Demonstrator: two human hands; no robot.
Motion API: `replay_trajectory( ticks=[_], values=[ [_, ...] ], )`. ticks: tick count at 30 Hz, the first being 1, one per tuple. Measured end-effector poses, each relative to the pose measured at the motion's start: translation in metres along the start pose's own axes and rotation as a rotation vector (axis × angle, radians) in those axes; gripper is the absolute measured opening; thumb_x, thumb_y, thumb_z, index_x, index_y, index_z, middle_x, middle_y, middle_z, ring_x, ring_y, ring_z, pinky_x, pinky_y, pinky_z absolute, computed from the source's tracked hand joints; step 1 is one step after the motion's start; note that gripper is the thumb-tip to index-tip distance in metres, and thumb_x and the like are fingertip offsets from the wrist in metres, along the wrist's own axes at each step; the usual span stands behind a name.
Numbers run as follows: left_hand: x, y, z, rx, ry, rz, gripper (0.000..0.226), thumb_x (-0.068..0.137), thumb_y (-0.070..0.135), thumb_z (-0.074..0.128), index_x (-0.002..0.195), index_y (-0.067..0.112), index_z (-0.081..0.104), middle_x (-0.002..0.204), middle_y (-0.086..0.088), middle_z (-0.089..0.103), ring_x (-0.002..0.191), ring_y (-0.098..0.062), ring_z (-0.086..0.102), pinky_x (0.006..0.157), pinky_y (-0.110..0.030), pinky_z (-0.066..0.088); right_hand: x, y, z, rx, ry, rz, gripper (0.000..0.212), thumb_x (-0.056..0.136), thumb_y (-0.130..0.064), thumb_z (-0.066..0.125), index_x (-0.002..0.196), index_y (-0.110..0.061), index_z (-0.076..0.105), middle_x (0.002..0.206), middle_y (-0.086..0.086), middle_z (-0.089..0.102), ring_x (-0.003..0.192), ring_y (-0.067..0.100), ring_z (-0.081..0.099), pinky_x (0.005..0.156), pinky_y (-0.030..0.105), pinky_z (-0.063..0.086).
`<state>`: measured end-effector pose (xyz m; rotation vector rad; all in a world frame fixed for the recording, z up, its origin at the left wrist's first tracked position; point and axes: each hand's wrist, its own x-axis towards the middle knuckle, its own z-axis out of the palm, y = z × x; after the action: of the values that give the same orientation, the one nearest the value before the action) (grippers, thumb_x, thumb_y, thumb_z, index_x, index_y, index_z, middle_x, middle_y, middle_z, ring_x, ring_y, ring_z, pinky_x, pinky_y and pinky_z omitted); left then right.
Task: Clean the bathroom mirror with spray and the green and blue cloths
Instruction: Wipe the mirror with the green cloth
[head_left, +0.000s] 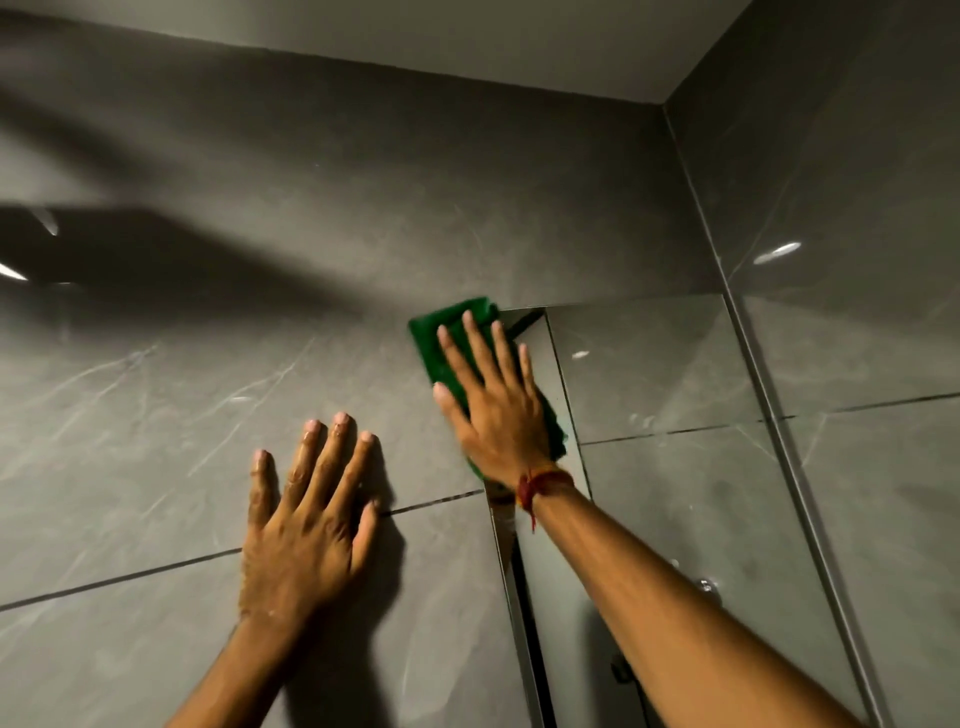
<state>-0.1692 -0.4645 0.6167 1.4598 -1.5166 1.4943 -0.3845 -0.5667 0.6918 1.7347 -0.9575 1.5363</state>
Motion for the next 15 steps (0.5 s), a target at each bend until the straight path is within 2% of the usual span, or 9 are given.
replay_trajectory(
  ticks=[2, 4, 7, 9, 11, 13, 15],
  values=[
    [0.0, -0.001, 0.001, -0.003, 0.003, 0.002, 0.073, 0.098, 0.054, 0.028, 0.162, 0.018, 0.032, 0.172, -0.011, 0.023, 0.16, -0.034, 0.023, 0.126, -0.067, 0.019, -0.048, 0.012, 0.007, -0.031, -0.033, -0.108, 0.065, 0.104, -0.059, 0.023, 0.163, -0.038, 0.007, 0.173, -0.007, -0.001, 0.161, 0.023, 0.0, 0.129, 0.055, 0.009],
    [0.0, 0.0, 0.002, 0.007, 0.005, 0.005, 0.074, 0.097, 0.054, 0.028, 0.161, 0.017, 0.032, 0.172, -0.012, 0.023, 0.159, -0.035, 0.023, 0.125, -0.067, 0.02, -0.085, 0.043, 0.006, -0.069, -0.068, -0.133, 0.065, 0.104, -0.06, 0.021, 0.163, -0.038, 0.007, 0.173, -0.009, -0.001, 0.161, 0.021, 0.0, 0.127, 0.054, 0.01],
    [0.0, 0.0, 0.003, 0.017, 0.017, 0.008, 0.075, 0.096, 0.054, 0.03, 0.16, 0.016, 0.035, 0.171, -0.013, 0.025, 0.158, -0.036, 0.025, 0.125, -0.068, 0.021, -0.072, 0.087, -0.008, -0.044, -0.068, 0.116, 0.065, 0.102, -0.06, 0.009, 0.162, -0.037, 0.002, 0.173, -0.007, -0.002, 0.161, 0.019, -0.002, 0.129, 0.055, 0.005],
    [0.001, 0.0, 0.004, 0.021, 0.02, 0.009, 0.075, 0.096, 0.054, 0.031, 0.16, 0.016, 0.035, 0.171, -0.013, 0.025, 0.158, -0.037, 0.026, 0.125, -0.068, 0.02, -0.031, 0.093, -0.02, 0.005, -0.018, 0.338, 0.064, 0.102, -0.057, 0.01, 0.162, -0.035, 0.0, 0.173, -0.005, -0.003, 0.161, 0.019, -0.003, 0.129, 0.055, 0.005],
    [0.001, 0.0, 0.005, 0.031, 0.017, 0.012, 0.075, 0.096, 0.054, 0.031, 0.161, 0.017, 0.034, 0.172, -0.012, 0.024, 0.159, -0.036, 0.025, 0.126, -0.068, 0.018, 0.01, 0.082, -0.026, 0.031, 0.023, 0.434, 0.063, 0.105, -0.054, 0.017, 0.162, -0.034, 0.002, 0.173, -0.004, -0.001, 0.161, 0.022, -0.003, 0.129, 0.056, 0.006],
    [0.001, 0.0, 0.005, 0.033, 0.007, 0.011, 0.075, 0.096, 0.055, 0.031, 0.161, 0.017, 0.033, 0.173, -0.011, 0.022, 0.159, -0.035, 0.024, 0.127, -0.067, 0.016, 0.029, 0.057, -0.024, 0.016, 0.032, 0.392, 0.063, 0.105, -0.054, 0.019, 0.163, -0.034, 0.004, 0.173, -0.003, 0.001, 0.161, 0.025, -0.002, 0.128, 0.057, 0.006],
    [0.002, -0.002, 0.007, 0.041, 0.003, 0.01, 0.075, 0.096, 0.054, 0.031, 0.162, 0.017, 0.033, 0.173, -0.011, 0.022, 0.16, -0.035, 0.023, 0.127, -0.067, 0.016, 0.021, 0.024, -0.015, 0.001, 0.014, 0.204, 0.064, 0.103, -0.057, 0.019, 0.163, -0.037, 0.005, 0.173, -0.004, 0.001, 0.161, 0.026, -0.002, 0.129, 0.057, 0.002]
  ],
)
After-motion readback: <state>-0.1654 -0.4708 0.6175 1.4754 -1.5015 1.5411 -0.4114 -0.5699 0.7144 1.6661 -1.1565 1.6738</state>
